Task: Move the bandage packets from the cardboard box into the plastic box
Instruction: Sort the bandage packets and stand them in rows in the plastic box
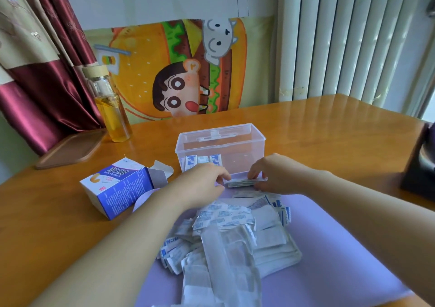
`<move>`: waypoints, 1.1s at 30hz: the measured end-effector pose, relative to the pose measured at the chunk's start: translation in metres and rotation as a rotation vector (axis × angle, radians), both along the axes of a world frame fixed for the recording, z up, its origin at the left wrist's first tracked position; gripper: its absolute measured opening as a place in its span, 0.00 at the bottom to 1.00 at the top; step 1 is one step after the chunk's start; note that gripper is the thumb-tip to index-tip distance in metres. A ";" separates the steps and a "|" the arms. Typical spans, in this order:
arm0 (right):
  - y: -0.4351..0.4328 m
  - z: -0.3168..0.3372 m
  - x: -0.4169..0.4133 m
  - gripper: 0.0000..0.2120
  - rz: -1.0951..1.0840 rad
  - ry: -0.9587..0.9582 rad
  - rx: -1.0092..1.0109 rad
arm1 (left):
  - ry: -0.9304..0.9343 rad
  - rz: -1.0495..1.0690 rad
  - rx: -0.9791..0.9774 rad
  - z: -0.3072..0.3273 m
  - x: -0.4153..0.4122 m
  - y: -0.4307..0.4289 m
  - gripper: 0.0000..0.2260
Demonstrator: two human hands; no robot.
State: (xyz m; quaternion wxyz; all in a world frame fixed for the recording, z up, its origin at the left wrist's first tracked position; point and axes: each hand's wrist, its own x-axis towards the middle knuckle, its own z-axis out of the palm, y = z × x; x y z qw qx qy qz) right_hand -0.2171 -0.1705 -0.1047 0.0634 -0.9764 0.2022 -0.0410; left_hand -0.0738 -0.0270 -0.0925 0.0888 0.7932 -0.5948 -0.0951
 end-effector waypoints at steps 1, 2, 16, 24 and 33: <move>-0.001 0.000 0.000 0.12 0.004 -0.009 0.000 | -0.019 -0.011 -0.008 -0.003 0.001 -0.004 0.14; -0.001 0.000 0.000 0.12 0.007 -0.015 0.002 | -0.041 -0.020 -0.014 -0.004 0.000 -0.007 0.14; 0.016 0.015 0.018 0.07 -0.058 -0.515 0.547 | 0.445 0.273 -0.357 0.004 0.022 0.002 0.13; 0.058 0.005 0.050 0.05 -0.099 -0.678 1.344 | 1.504 0.237 -0.509 -0.012 0.011 0.010 0.10; 0.035 0.009 0.030 0.10 -0.200 -0.466 0.912 | 1.628 0.243 -0.506 -0.020 0.011 0.005 0.13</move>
